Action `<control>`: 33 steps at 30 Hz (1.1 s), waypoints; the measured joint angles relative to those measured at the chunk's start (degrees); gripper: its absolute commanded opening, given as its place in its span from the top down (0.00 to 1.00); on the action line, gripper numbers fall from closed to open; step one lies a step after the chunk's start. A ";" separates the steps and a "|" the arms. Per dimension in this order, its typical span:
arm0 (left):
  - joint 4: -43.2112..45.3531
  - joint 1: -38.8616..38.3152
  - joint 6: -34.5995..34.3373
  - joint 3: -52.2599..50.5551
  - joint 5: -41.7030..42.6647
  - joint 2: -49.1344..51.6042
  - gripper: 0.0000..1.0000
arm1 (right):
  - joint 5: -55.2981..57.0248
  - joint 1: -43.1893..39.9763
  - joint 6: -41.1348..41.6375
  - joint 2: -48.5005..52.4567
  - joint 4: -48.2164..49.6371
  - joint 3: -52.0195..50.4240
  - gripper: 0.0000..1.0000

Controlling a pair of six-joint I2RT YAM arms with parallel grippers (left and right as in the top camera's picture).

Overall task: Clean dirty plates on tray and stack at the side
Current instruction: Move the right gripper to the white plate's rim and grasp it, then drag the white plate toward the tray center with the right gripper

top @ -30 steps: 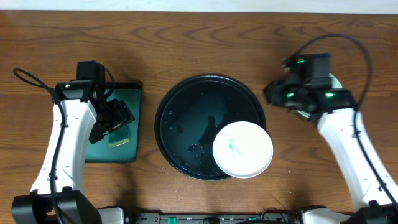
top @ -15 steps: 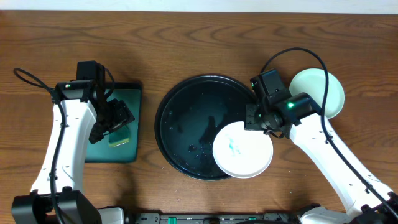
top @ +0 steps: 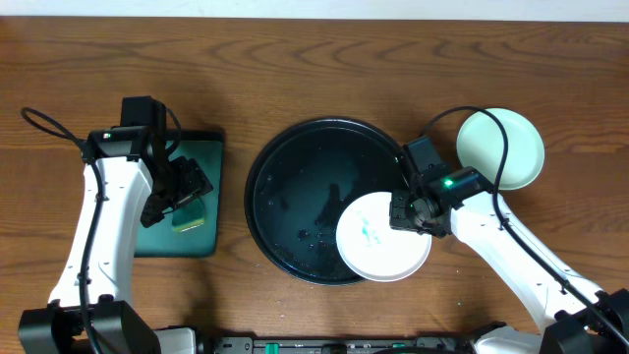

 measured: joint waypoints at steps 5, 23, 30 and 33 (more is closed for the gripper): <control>0.00 0.00 0.00 0.00 0.00 0.00 0.18 | 1.18 0.00 2.84 0.00 -1.11 0.00 0.63; 0.00 0.00 0.00 0.00 0.00 0.00 0.18 | 6.71 0.00 12.59 -3.45 -14.25 -0.09 0.56; 0.00 0.02 0.00 0.00 0.00 0.00 0.18 | 5.73 0.00 13.57 -3.48 -6.67 -5.03 0.52; 0.00 0.00 0.00 0.00 0.02 0.00 0.18 | 5.51 0.00 13.66 -3.48 -4.17 -7.19 0.52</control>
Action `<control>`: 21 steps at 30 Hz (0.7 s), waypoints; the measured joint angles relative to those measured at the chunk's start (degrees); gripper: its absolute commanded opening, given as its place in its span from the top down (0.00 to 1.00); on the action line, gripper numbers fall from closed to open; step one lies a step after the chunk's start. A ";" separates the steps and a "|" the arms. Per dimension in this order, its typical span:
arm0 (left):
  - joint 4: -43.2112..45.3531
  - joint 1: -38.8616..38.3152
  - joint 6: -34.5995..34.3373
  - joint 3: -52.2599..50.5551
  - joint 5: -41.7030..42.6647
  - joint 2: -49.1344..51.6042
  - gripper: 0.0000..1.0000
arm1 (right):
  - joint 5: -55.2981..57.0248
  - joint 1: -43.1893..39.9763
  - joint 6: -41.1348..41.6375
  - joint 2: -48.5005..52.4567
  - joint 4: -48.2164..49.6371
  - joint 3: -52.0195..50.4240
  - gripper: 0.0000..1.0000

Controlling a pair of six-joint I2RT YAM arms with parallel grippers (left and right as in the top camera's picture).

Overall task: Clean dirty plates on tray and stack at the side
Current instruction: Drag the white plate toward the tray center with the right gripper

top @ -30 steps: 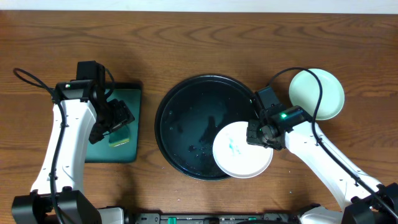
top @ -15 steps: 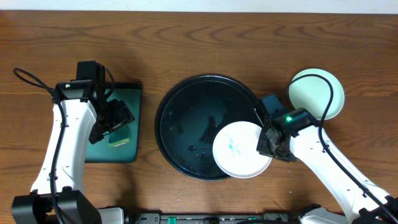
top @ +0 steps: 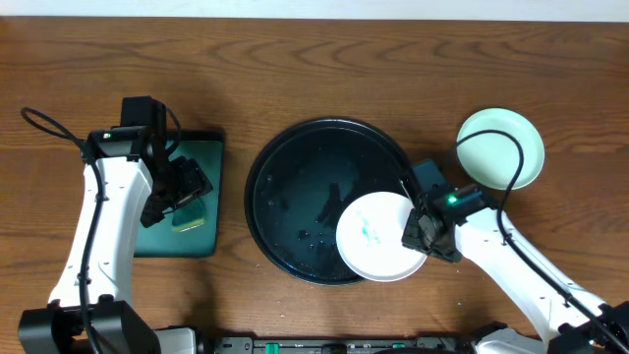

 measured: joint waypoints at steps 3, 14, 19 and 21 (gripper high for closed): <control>0.00 0.00 0.00 0.00 0.00 0.00 0.18 | -0.13 0.00 0.00 0.00 2.75 -1.29 0.49; 0.00 0.00 0.00 0.00 -0.02 0.00 0.18 | -0.31 0.00 0.85 0.00 14.99 -5.95 0.85; 0.00 0.02 0.00 0.00 -0.02 0.00 0.18 | -0.33 0.09 1.27 0.00 18.73 -6.05 0.87; 0.00 0.02 0.00 0.00 -0.02 0.00 0.18 | -0.35 0.09 1.25 0.00 19.91 -6.05 0.92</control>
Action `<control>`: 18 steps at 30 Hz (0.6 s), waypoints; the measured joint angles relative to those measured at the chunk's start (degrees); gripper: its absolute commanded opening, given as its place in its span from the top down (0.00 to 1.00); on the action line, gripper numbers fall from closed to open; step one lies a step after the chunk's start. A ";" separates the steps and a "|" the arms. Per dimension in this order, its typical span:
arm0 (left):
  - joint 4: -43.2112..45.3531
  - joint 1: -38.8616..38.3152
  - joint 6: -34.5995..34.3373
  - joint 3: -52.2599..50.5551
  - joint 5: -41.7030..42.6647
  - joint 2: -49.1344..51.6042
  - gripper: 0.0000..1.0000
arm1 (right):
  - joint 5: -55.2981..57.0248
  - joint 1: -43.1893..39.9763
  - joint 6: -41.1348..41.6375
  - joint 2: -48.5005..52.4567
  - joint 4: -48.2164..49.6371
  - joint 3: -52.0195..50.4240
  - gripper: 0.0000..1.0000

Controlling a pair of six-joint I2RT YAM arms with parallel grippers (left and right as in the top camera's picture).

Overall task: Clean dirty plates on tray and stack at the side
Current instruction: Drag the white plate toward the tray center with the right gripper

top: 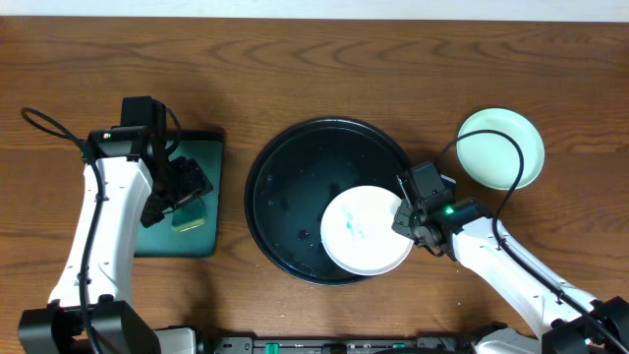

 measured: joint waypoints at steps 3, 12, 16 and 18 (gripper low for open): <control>0.00 0.00 0.00 0.00 0.02 0.00 0.18 | -0.02 0.00 -0.37 0.00 2.73 -0.04 0.99; 0.00 -0.02 -0.02 0.00 0.00 0.00 0.18 | 0.04 0.00 -0.72 0.15 10.78 -0.04 0.75; 0.00 -0.02 0.00 0.00 0.00 0.00 0.18 | 0.00 0.00 -2.60 2.56 11.10 -0.04 0.65; -0.02 0.00 0.00 0.00 0.00 0.00 0.18 | -0.24 0.00 -3.78 4.59 11.06 -0.04 0.65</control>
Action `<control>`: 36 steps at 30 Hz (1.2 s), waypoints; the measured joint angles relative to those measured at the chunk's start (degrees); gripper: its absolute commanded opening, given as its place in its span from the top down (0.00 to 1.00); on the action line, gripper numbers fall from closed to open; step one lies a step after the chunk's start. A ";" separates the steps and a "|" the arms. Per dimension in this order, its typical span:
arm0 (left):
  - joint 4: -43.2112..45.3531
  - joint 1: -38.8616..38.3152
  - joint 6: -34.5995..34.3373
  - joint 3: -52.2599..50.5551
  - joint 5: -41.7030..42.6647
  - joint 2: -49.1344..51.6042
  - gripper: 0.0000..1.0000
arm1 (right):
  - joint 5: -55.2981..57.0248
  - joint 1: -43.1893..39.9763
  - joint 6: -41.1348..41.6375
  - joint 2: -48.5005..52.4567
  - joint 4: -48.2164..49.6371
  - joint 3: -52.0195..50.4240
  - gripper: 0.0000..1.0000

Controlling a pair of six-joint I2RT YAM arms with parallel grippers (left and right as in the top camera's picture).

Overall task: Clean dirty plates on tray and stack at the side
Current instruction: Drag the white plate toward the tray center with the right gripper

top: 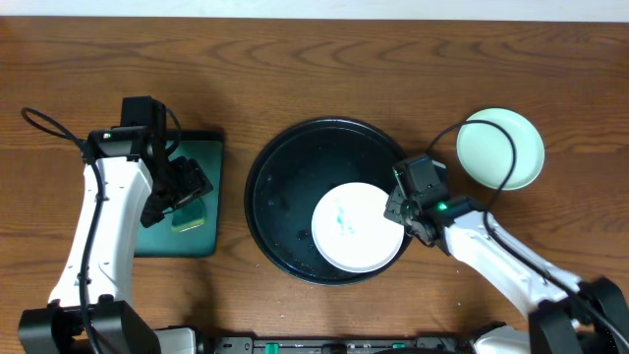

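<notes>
A white plate (pixel 356 228) with a teal smear lies inside the black round tray (pixel 295 177), toward its front right. My right gripper (pixel 398 208) sits at the plate's right rim and appears shut on it. A clean pale green plate (pixel 499 147) rests on the table to the right of the tray. My left gripper (pixel 190 187) hovers over a yellow-green sponge (pixel 188 218) on a dark green mat (pixel 209 157); the arm's dark body hides its jaws.
Black cables loop over the right arm and cross the pale green plate. The left arm's white links run down the table's left side. The brown wooden table (pixel 314 69) extends behind the tray.
The right gripper and the white plate have both shifted a little to the left, so the plate lies fully within the tray. The left arm is unchanged.
At first the white plate overhung the tray's front-right rim with the right gripper at its right edge. It stayed overhanging with the gripper lower on the rim. Then plate and gripper were further left, and now the plate lies inside the tray. The left arm stayed still.
</notes>
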 measured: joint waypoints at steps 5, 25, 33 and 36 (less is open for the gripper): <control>0.00 0.00 0.00 0.00 0.00 0.00 0.18 | -1.40 0.00 -2.01 3.78 0.24 0.00 0.71; -0.61 -0.02 0.72 0.00 -1.03 0.00 0.18 | -5.57 0.20 -3.89 3.78 8.68 -0.09 0.99; 2.51 0.00 1.77 -0.81 -4.55 0.00 0.34 | -6.78 -0.17 -3.93 3.80 12.04 -0.09 0.99; 5.84 0.00 1.84 -3.02 -4.74 0.00 0.38 | -6.88 -0.17 -3.91 3.80 12.76 -0.11 0.99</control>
